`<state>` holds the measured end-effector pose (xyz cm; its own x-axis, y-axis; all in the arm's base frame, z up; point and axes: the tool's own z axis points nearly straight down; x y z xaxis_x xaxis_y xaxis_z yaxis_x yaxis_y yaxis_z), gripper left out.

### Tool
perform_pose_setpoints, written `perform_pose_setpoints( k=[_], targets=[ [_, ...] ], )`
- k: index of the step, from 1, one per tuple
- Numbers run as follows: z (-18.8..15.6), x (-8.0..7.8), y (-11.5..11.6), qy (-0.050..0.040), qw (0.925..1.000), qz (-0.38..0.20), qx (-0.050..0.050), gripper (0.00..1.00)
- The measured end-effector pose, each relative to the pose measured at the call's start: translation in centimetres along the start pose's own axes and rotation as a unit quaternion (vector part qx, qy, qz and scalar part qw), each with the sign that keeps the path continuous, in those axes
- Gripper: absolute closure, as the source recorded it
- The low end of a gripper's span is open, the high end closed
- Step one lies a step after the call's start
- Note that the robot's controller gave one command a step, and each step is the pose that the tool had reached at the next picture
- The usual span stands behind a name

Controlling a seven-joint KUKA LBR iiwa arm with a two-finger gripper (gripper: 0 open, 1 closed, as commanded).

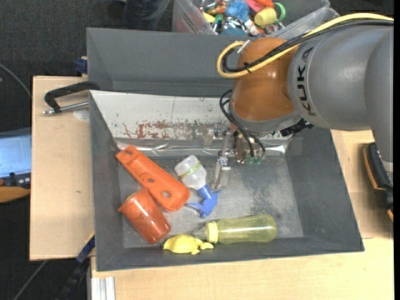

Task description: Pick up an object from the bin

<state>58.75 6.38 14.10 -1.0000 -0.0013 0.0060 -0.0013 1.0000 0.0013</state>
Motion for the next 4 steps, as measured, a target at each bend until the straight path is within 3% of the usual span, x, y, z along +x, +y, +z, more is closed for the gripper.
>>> perform_pose_setpoints(
  k=[1,3,4],
  targets=[
    [-0.5,-0.2,0.0,-0.0042,1.0000,0.001,0.000,0.00],
    [7.2,1.6,1.7,-0.0027,0.9993,0.038,-0.001,0.00],
    [7.1,3.4,3.8,-0.0050,0.9984,0.056,-0.002,1.00]
  ],
)
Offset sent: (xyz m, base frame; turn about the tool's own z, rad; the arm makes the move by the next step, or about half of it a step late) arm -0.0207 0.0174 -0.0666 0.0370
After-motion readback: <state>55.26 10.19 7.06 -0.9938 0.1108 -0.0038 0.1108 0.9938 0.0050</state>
